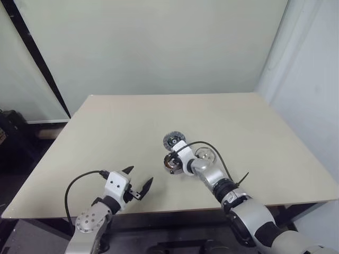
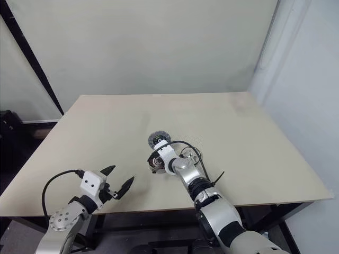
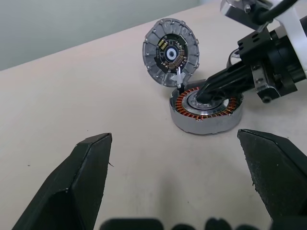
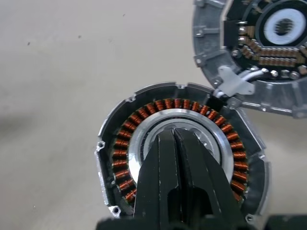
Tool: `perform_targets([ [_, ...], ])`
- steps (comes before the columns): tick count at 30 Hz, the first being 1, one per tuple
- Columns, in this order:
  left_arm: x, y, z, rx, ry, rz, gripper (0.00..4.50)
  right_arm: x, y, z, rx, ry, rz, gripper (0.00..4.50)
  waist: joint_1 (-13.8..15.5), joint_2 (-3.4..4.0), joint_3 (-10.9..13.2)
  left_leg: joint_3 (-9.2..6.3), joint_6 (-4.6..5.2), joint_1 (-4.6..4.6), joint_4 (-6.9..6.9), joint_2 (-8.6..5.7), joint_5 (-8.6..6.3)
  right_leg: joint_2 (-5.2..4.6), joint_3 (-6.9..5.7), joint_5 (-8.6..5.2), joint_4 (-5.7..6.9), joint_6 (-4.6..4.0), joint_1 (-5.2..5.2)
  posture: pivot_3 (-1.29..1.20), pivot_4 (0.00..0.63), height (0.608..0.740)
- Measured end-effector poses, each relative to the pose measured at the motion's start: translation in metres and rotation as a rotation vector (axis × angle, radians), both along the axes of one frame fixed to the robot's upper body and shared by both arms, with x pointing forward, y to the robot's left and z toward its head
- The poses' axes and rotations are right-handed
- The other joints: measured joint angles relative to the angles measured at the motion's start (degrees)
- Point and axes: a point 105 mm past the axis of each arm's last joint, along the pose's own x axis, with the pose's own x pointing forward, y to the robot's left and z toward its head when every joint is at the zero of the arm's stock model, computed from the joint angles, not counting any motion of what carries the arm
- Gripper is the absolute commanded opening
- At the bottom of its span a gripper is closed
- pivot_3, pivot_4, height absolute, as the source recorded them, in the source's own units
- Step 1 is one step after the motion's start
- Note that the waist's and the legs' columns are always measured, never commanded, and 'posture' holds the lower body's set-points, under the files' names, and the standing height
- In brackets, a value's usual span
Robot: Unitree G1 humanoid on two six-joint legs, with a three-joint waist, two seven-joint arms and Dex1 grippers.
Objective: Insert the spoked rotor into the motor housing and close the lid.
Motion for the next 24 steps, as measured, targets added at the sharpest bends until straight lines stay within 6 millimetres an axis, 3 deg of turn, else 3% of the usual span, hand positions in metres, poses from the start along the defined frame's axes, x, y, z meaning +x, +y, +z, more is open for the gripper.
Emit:
perform_targets([
  [24, 0.002, -0.004, 0.002, -0.009, -0.01, -0.009, 4.5, -0.001, -0.002, 0.013, -0.068, -0.01, 0.045, 0.05, 0.0, -0.01, 0.0, 0.01, 0.0, -0.02, 0.0, -0.02, 0.0, 0.0, 0.0, 0.0, -0.01, 0.0, -0.01, 0.0, 0.0, 0.74],
])
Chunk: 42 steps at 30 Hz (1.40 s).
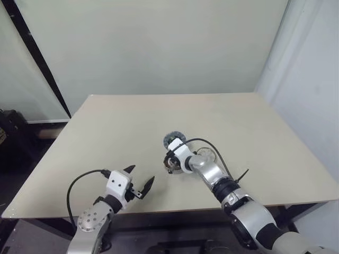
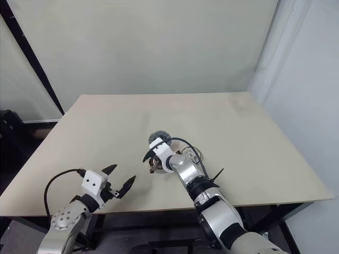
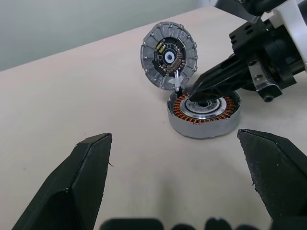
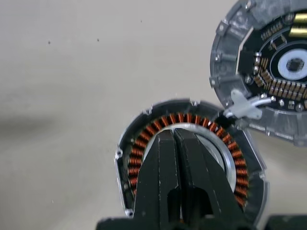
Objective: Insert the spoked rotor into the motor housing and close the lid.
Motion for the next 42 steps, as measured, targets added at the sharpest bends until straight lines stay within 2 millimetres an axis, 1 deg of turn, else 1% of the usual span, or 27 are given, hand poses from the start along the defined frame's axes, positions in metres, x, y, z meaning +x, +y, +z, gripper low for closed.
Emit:
perform_targets([
  [6, 0.001, -0.003, 0.0, -0.002, -0.001, -0.009, 4.5, 0.002, -0.009, -0.004, -0.043, -0.009, -0.007, 0.05, 0.0, 0.0, 0.0, 0.05, 0.0, 0.0, -0.01, 0.0, 0.0, 0.01, -0.01, 0.0, 0.0, 0.0, -0.01, 0.0, 0.0, 0.74],
  [13, 0.0, -0.003, 0.0, -0.002, 0.001, -0.01, 4.5, 0.002, -0.012, -0.009, -0.061, -0.002, -0.017, 0.05, -0.01, 0.0, 0.0, 0.05, 0.0, 0.0, -0.01, 0.0, 0.0, 0.01, 0.0, 0.0, 0.0, 0.0, -0.01, 0.0, 0.0, 0.74],
  [21, -0.002, -0.002, -0.002, -0.002, 0.009, -0.007, 4.5, 0.001, -0.003, -0.01, -0.058, -0.008, -0.011, 0.05, -0.01, 0.0, 0.0, 0.03, 0.0, 0.01, -0.01, 0.0, 0.0, 0.01, -0.01, 0.0, 0.0, 0.0, 0.0, 0.0, 0.0, 0.74],
  [29, -0.002, -0.002, -0.003, -0.001, 0.012, -0.004, 4.5, 0.005, -0.001, -0.011, -0.084, -0.028, -0.021, 0.05, -0.01, 0.0, 0.0, 0.04, 0.0, 0.01, -0.01, 0.0, 0.0, 0.01, 0.0, 0.0, 0.0, 0.0, 0.0, 0.0, 0.0, 0.74],
  [36, -0.005, -0.003, -0.003, -0.012, 0.01, 0.003, 4.5, 0.014, -0.007, -0.01, -0.126, -0.081, -0.069, 0.05, -0.01, 0.0, 0.0, 0.01, -0.02, 0.04, 0.0, 0.01, 0.01, -0.01, 0.0, -0.05, 0.01, -0.11, 0.04, 0.0, 0.0, 0.74],
  [42, -0.005, -0.004, -0.003, -0.019, 0.008, 0.011, 4.5, 0.016, -0.009, -0.01, -0.133, -0.082, -0.076, 0.05, 0.0, 0.0, 0.0, 0.01, -0.01, 0.02, -0.07, 0.0, 0.01, 0.0, -0.01, 0.0, -0.02, -0.01, 0.01, 0.0, 0.0, 0.74],
])
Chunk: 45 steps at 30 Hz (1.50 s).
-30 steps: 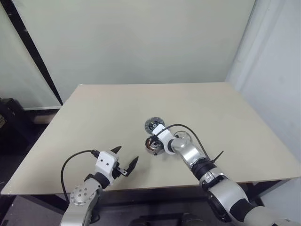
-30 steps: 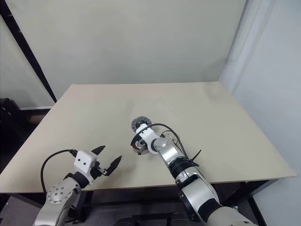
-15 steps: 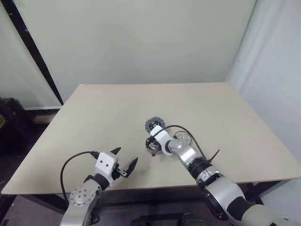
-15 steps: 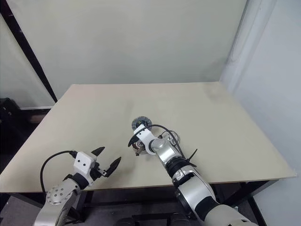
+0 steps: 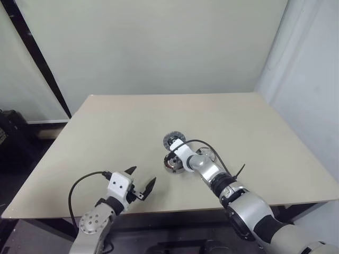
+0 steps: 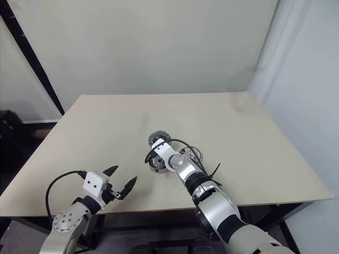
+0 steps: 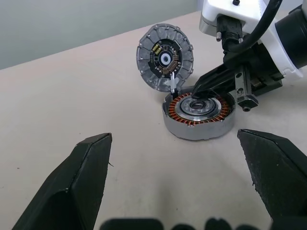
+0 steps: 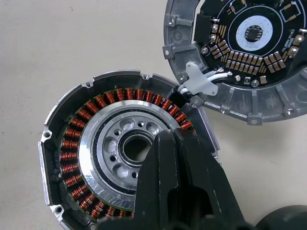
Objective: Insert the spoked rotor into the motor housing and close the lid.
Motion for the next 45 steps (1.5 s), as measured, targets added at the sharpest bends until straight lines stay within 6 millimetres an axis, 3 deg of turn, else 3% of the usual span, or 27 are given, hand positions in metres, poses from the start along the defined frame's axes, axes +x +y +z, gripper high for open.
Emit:
perform_targets([
  [17, 0.002, -0.005, 0.002, -0.003, -0.008, -0.022, 4.5, -0.005, 0.004, 0.006, 0.053, 0.039, 0.058, 0.05, 0.0, 0.0, 0.0, 0.0, 0.0, -0.01, -0.01, 0.0, 0.0, 0.01, 0.0, 0.0, -0.01, 0.01, -0.02, 0.0, 0.0, 0.74],
  [35, 0.002, -0.007, 0.002, -0.004, -0.008, -0.03, 4.5, -0.006, -0.003, 0.005, -0.018, 0.057, 0.062, 0.05, 0.02, 0.0, 0.0, 0.01, 0.0, -0.01, 0.0, -0.02, 0.0, 0.0, -0.01, 0.0, -0.01, 0.01, 0.0, 0.0, 0.0, 0.74],
  [45, 0.006, -0.008, 0.005, -0.004, -0.021, -0.037, 4.5, -0.002, -0.018, 0.005, -0.086, 0.057, 0.068, 0.05, -0.01, 0.0, 0.0, 0.04, 0.0, -0.01, -0.01, -0.01, 0.0, 0.03, -0.02, 0.01, -0.01, 0.01, -0.01, 0.0, 0.0, 0.74],
])
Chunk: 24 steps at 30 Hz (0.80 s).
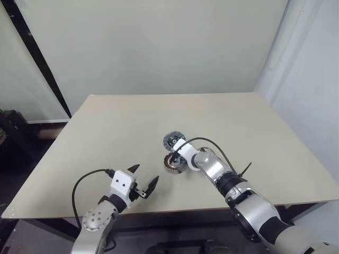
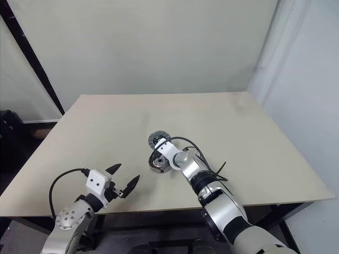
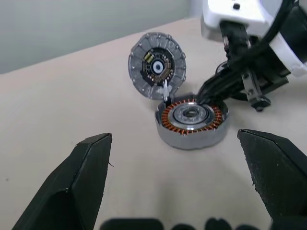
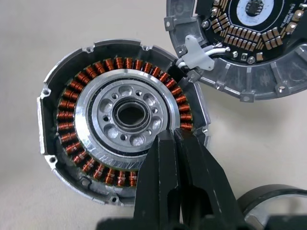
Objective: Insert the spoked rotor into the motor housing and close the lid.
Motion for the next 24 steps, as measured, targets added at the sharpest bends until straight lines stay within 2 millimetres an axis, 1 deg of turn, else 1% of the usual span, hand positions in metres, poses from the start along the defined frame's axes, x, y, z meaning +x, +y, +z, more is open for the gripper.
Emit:
perform_targets([
  [4, 0.0, 0.0, 0.0, 0.0, 0.001, -0.004, 4.5, 0.0, 0.0, 0.002, 0.002, 0.007, 0.008, 0.05, 0.0, 0.0, 0.0, 0.0, 0.0, -0.01, 0.0, 0.0, 0.0, 0.0, 0.0, 0.0, -0.01, 0.0, 0.0, 0.0, 0.0, 0.74],
  [15, 0.0, -0.001, 0.001, 0.0, -0.002, -0.006, 4.5, -0.008, 0.012, 0.0, 0.026, 0.019, 0.03, 0.05, -0.03, -0.01, 0.0, -0.01, 0.0, 0.01, 0.0, 0.01, 0.0, 0.0, 0.0, 0.0, 0.0, 0.0, 0.01, 0.0, 0.0, 0.74],
  [24, -0.001, 0.0, -0.001, 0.001, 0.005, -0.002, 4.5, -0.009, 0.016, -0.001, 0.041, 0.018, 0.03, 0.05, -0.37, -0.01, -0.01, -0.02, 0.0, 0.04, 0.0, 0.03, 0.0, 0.02, 0.01, 0.0, 0.01, 0.0, 0.01, 0.0, 0.0, 0.74],
])
